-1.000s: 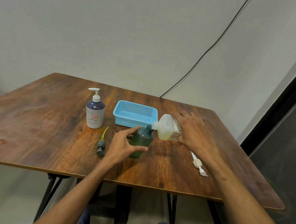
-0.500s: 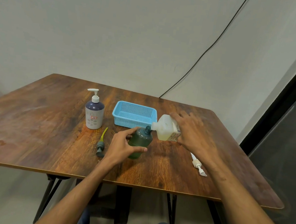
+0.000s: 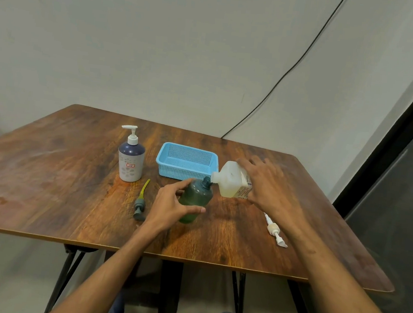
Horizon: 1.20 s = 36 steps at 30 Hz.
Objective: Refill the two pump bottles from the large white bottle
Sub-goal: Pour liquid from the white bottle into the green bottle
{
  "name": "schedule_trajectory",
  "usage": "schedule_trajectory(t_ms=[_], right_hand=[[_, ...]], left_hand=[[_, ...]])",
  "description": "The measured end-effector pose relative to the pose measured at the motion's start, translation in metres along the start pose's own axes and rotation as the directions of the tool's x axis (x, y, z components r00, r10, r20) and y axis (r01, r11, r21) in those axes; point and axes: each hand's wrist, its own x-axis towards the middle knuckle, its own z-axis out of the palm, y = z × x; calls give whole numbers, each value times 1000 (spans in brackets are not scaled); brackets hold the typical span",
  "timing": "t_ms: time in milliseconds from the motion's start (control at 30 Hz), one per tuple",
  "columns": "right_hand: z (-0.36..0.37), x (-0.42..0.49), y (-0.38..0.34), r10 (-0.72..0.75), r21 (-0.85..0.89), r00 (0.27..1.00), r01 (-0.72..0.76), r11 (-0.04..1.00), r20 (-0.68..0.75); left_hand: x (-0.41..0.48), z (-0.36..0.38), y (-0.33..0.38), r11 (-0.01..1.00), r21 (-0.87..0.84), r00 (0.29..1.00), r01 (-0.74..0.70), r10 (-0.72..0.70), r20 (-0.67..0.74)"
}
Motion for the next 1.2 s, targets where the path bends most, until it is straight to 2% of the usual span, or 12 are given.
schedule_trajectory(t_ms=[200, 367, 533, 633, 800, 1033, 1200], right_hand=[[-1, -2, 0, -4, 44, 1000, 3, 999, 8], [10, -2, 3, -13, 140, 999, 20, 990, -53], [34, 3, -1, 41, 359, 998, -23, 933, -43], [40, 0, 0, 116, 523, 992, -72, 849, -51], [57, -3, -1, 243, 726, 970, -186, 663, 26], [79, -11, 5, 363, 866, 925, -269, 422, 110], [99, -19, 2, 418, 899, 893, -311, 309, 165]], left_hand=[[0, -1, 0, 1000, -19, 1000, 7, -7, 0], [1, -1, -3, 999, -45, 999, 30, -30, -11], [1, -2, -6, 995, -85, 999, 47, -49, -14], [1, -1, -7, 991, -121, 998, 51, -54, -21], [1, 0, -13, 982, -177, 995, 69, -80, -60], [3, 1, -23, 977, -193, 986, 92, -116, -119], [4, 6, -30, 968, -219, 978, 126, -158, -136]])
